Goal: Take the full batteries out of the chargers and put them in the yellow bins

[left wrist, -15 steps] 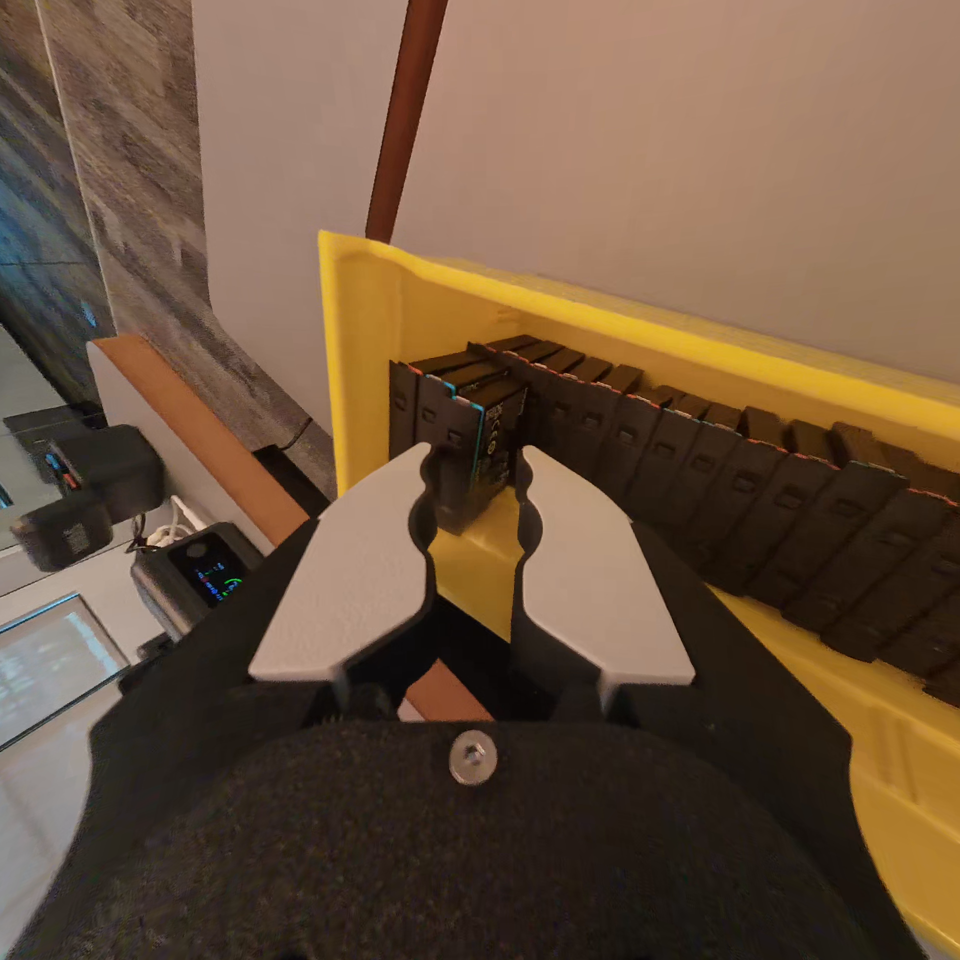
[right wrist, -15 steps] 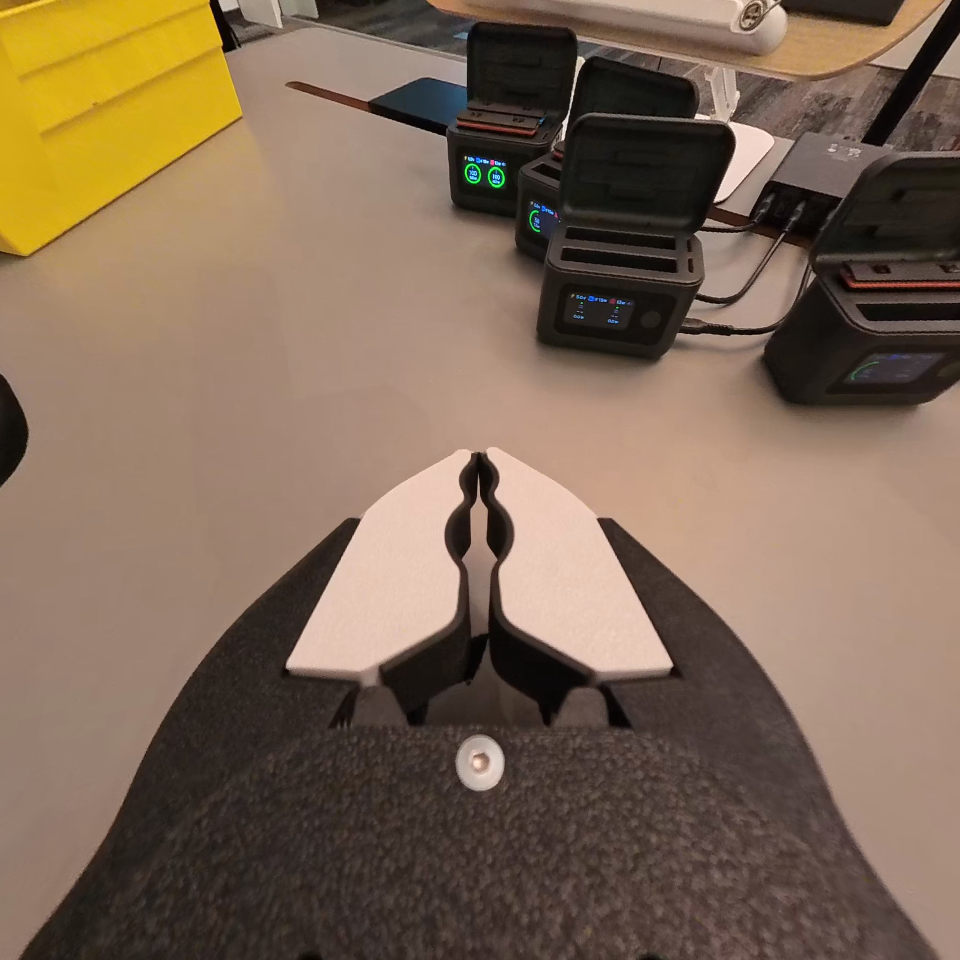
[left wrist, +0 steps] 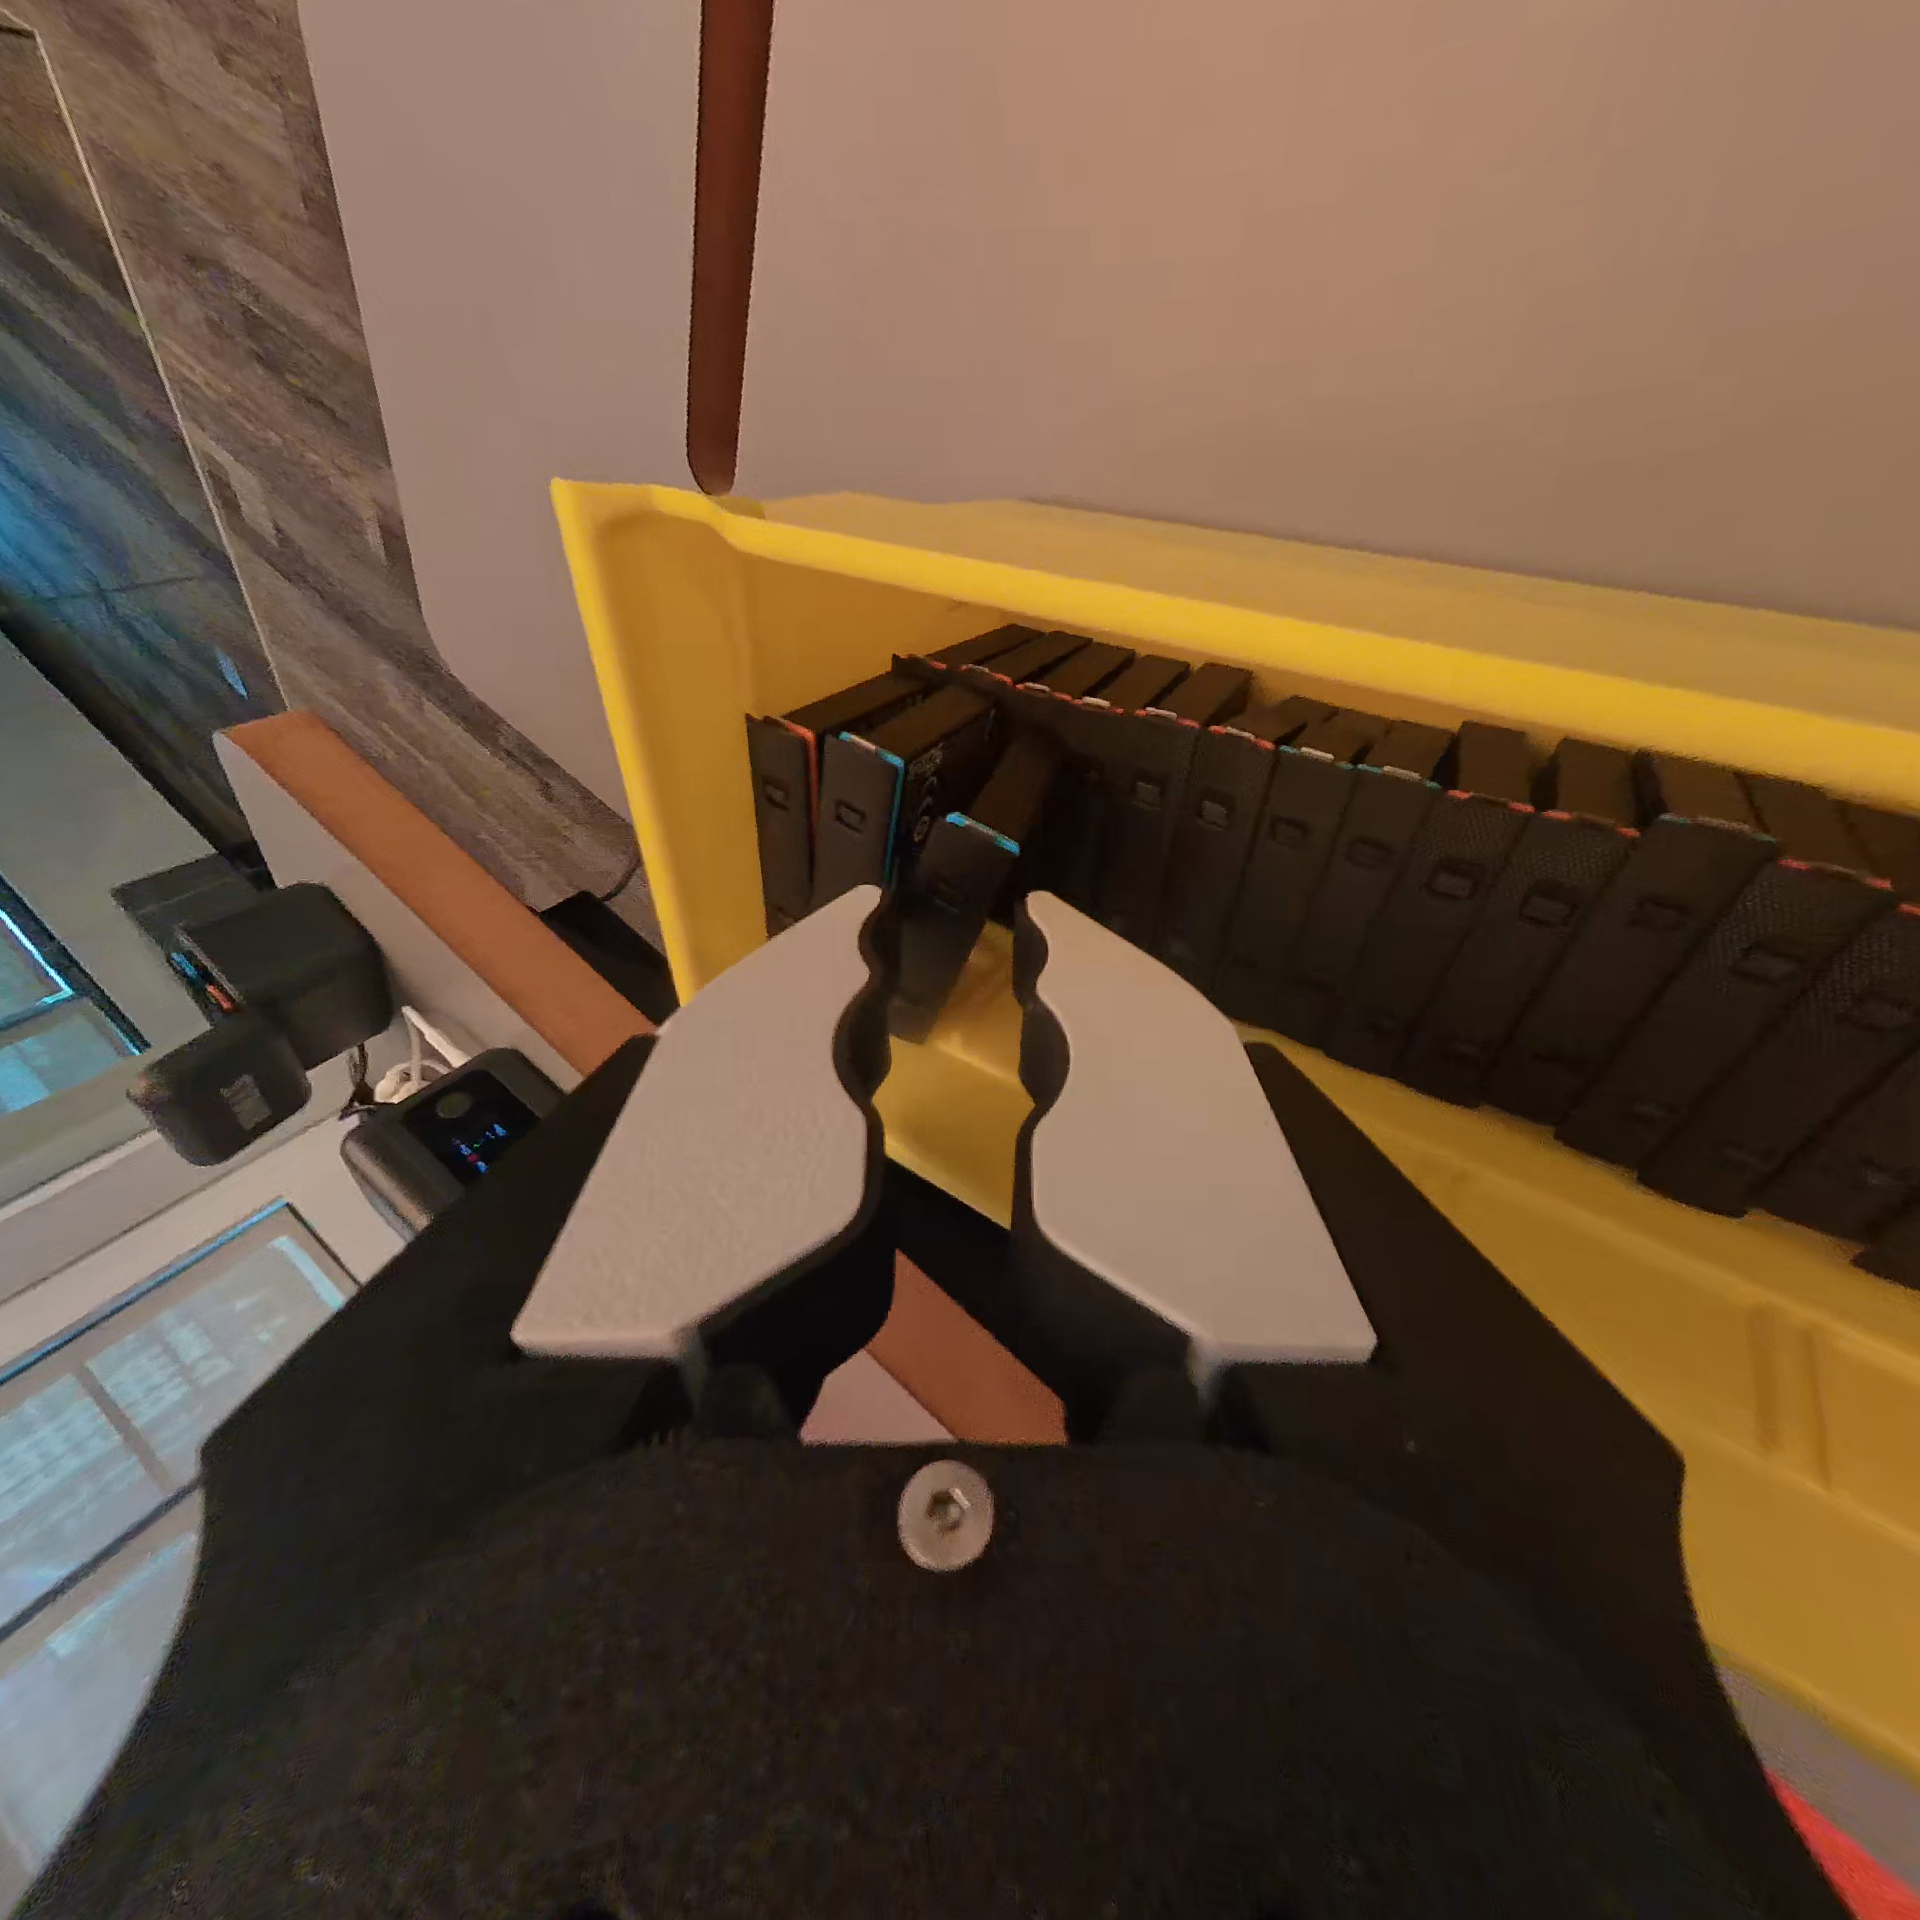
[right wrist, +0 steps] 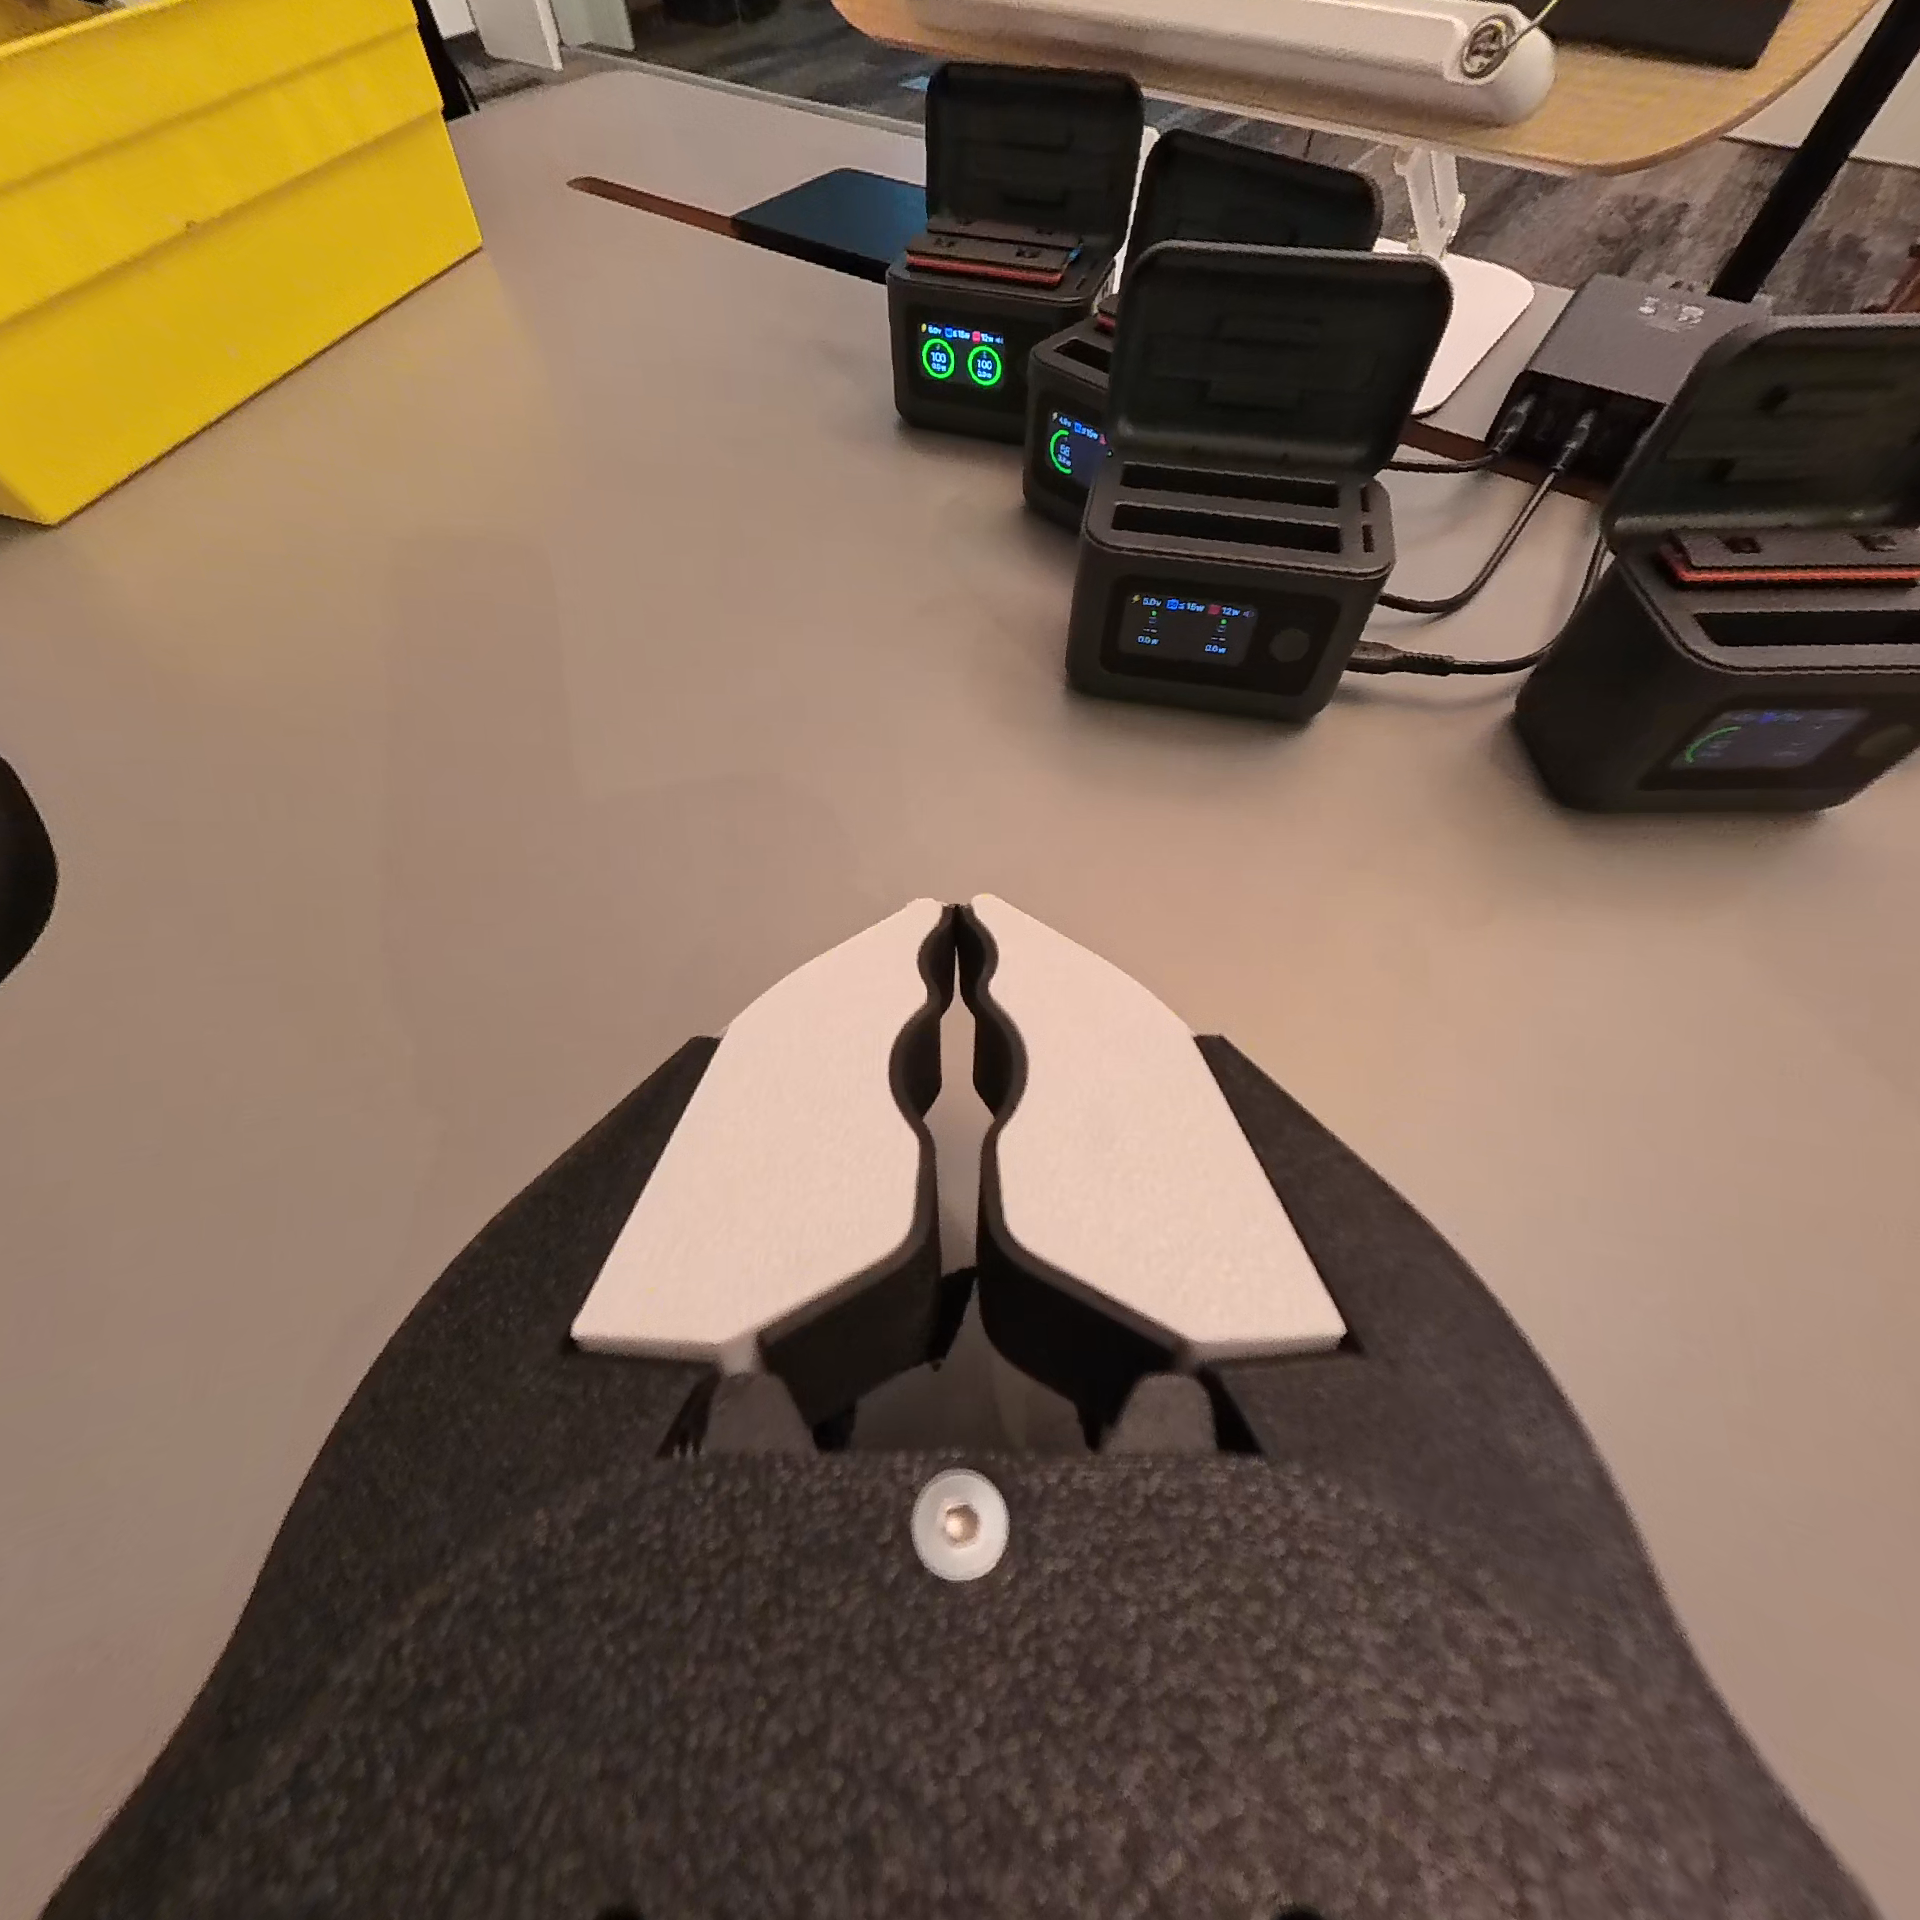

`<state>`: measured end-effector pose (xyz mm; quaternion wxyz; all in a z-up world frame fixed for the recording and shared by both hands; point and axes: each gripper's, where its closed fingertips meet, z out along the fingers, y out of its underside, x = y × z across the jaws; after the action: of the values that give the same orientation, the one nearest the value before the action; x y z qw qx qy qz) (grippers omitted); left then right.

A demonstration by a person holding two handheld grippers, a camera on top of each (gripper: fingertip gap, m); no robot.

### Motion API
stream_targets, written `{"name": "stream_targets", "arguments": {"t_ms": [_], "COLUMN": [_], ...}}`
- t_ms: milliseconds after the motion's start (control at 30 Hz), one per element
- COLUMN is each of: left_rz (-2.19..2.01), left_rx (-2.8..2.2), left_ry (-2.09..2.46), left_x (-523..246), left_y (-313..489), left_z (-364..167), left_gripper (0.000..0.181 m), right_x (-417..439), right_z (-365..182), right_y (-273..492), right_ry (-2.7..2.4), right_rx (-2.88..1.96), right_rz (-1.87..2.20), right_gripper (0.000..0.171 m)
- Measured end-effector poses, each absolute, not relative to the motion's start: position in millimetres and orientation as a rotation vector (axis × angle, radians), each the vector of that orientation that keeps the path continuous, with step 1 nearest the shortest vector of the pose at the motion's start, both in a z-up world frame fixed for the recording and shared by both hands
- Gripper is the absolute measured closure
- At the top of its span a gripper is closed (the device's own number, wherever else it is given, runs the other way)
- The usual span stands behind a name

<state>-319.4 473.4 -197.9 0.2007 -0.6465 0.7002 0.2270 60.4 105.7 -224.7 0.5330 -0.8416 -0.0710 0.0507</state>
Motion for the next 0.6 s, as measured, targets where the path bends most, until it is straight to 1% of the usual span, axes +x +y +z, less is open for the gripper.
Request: {"name": "stream_targets", "arguments": {"t_ms": [267, 467, 600], "left_rz": [0.732, 0.856, 0.801], "left_rx": [-1.603, -1.454, -1.532], "left_ry": [2.123, 2.222, 2.172], "left_x": [-321.9, -321.2, -323.5], "left_y": [473.6, 480.8, 474.7], "left_z": [-199.0, -201.9, -195.5], "left_gripper": [0.159, 0.163, 0.165], "right_x": [60.7, 60.7, 61.8], "right_z": [-226.4, -227.0, -226.0], "right_y": [105.9, 106.0, 105.6], "right_ry": [-0.170, -0.167, -0.148], "right_rx": [-2.013, -2.016, -2.013], "right_rz": [0.122, 0.131, 0.153], "right_gripper": [0.171, 0.171, 0.171]}}
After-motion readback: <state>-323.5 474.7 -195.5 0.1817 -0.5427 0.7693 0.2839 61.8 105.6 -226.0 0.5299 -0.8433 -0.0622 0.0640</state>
